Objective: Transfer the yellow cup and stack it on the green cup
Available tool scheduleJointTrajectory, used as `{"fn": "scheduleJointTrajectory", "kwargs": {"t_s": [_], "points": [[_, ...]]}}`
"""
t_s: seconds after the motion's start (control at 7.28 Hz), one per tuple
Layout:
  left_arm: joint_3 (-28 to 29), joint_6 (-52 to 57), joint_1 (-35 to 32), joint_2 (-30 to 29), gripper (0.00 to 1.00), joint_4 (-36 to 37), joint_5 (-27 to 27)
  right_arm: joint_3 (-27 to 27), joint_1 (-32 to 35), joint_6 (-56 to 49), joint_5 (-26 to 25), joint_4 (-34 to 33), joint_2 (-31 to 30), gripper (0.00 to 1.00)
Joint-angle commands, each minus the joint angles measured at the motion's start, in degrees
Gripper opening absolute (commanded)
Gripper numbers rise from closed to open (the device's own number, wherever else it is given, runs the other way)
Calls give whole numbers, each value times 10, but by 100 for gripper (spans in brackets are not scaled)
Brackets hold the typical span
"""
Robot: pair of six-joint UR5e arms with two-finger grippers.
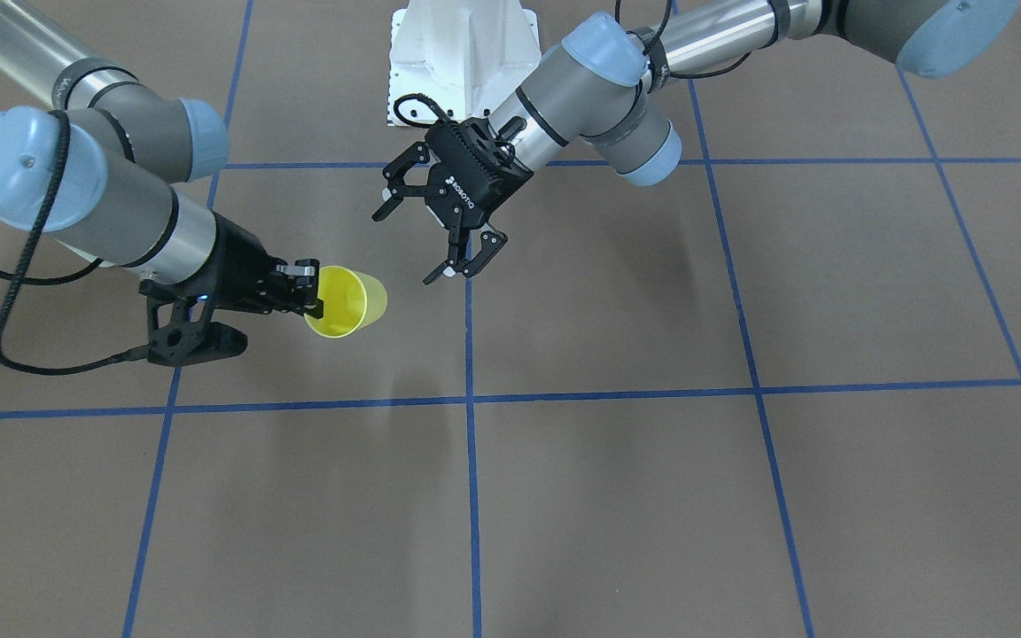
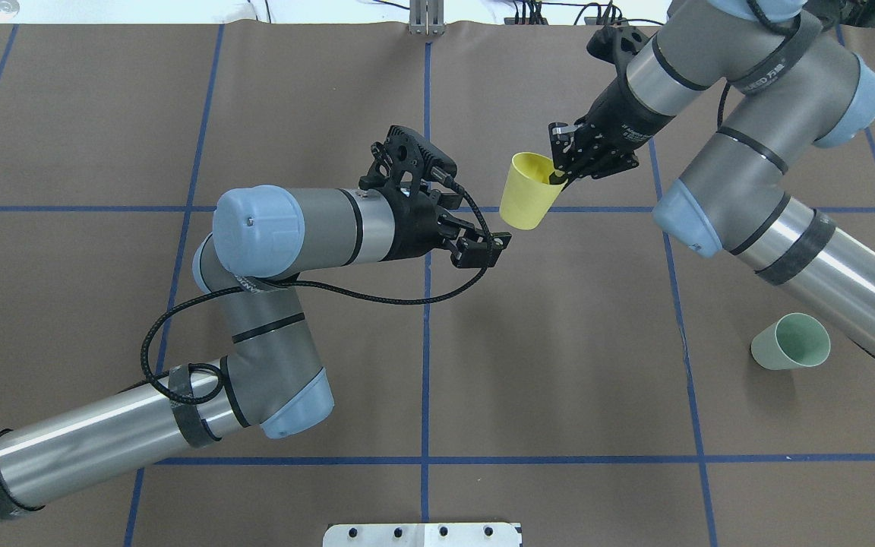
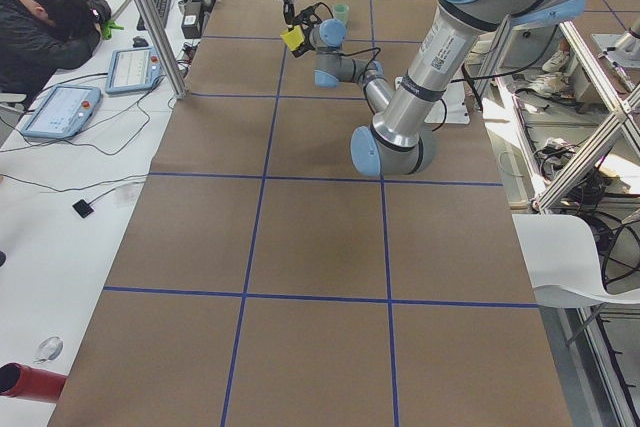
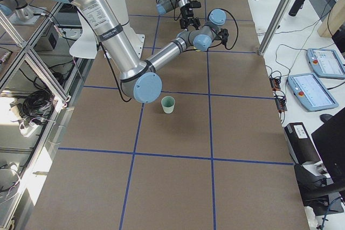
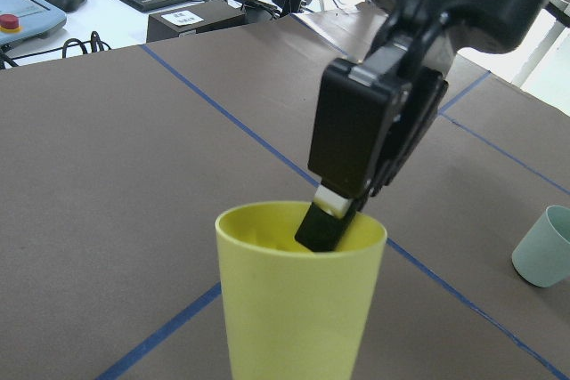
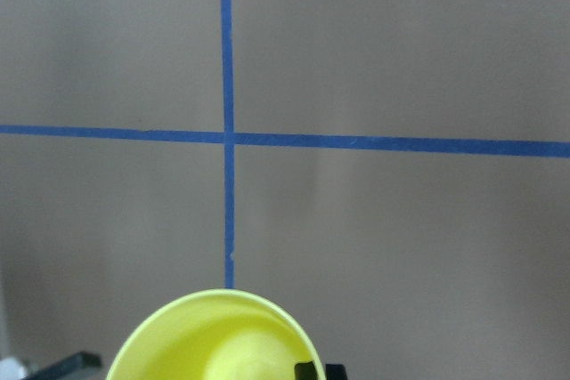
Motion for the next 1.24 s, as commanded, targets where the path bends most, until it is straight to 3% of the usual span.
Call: {"fn": "scheduleJointTrajectory", "kwargs": {"t_s": [0.0, 0.14, 0.41, 0.55, 0.69, 1.1], "points": [[-1, -5, -10, 4, 100, -1, 2, -21, 57, -62, -5, -2, -33, 0], [0, -7, -25, 13, 100, 5, 1, -17, 72, -77, -7, -7, -37, 0], [2, -14, -80, 28, 100, 88, -14, -9, 104, -114, -25, -12, -42, 0], [1, -6, -129, 28, 100, 154, -67, 9, 120, -118, -32, -12, -60, 0], [4, 4, -171, 30, 100, 194, -114, 40, 130, -159, -44, -12, -93, 0], [37, 71, -235, 69, 100, 219, -134, 189, 129, -228, -115, -14, -259, 0]]}}
